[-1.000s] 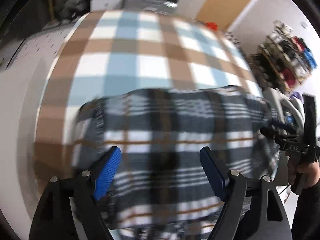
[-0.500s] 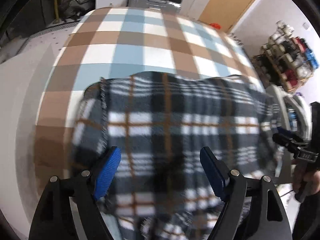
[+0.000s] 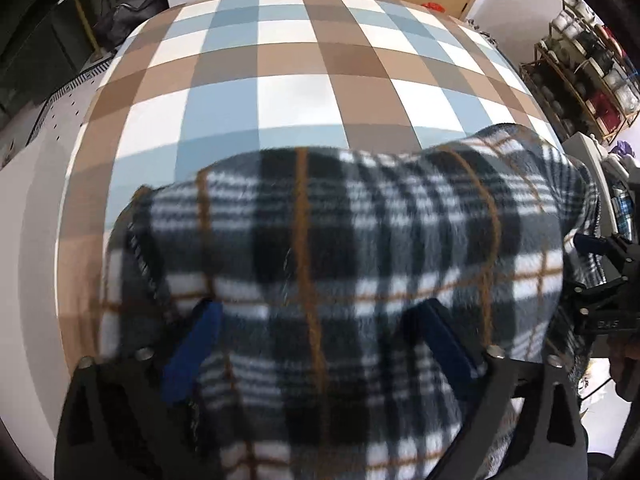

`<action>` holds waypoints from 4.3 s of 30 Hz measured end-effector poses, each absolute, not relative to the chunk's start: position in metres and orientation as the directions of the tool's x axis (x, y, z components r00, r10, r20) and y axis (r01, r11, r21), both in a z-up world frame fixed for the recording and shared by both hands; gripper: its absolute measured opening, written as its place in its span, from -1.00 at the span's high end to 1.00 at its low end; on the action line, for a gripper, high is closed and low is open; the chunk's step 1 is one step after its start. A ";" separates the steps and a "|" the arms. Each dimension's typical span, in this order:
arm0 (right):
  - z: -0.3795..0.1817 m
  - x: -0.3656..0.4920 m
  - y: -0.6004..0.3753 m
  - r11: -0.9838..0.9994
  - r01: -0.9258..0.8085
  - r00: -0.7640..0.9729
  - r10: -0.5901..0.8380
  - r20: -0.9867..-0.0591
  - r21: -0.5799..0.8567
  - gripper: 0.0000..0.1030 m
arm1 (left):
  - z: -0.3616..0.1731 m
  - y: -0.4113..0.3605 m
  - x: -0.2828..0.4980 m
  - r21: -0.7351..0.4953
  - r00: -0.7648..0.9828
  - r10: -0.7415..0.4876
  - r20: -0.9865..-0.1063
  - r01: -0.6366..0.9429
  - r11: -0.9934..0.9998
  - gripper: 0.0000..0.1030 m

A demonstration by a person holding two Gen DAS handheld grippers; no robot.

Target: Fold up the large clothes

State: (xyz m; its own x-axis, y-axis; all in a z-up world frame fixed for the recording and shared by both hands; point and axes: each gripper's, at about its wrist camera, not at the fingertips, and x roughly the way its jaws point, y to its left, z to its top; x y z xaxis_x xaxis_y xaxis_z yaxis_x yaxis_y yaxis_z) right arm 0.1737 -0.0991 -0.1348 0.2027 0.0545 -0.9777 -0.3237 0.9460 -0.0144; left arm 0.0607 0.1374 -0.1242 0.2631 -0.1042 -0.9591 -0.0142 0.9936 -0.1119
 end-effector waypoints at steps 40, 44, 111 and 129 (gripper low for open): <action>-0.027 0.008 -0.142 0.559 -0.478 0.505 0.806 -0.309 0.677 -1.00 | -0.084 0.165 -0.067 -0.290 0.415 -0.237 -0.878 -0.068 0.955 -0.98; -0.031 -0.009 -0.134 0.546 -0.508 0.464 0.825 -0.322 0.666 -1.00 | -0.104 0.172 -0.083 -0.307 0.384 -0.244 -0.891 -0.112 0.945 -0.98; -0.059 0.000 -0.151 0.549 -0.413 0.462 0.814 -0.352 0.727 -1.00 | -0.124 0.143 -0.113 -0.468 0.464 -0.390 -0.796 -0.061 0.882 0.17; -0.062 0.000 -0.150 0.575 -0.406 0.455 0.801 -0.388 0.710 -1.00 | -0.088 0.160 -0.085 -0.706 0.516 -0.595 -0.616 -0.028 0.708 0.91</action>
State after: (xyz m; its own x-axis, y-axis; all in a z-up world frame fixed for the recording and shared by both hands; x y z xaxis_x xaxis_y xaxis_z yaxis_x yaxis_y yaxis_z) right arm 0.0003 -0.1499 -0.0618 0.4554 0.8012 -0.3882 -0.4058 0.5750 0.7105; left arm -0.0851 0.1598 -0.0875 0.5160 -0.5949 -0.6163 -0.0276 0.7075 -0.7061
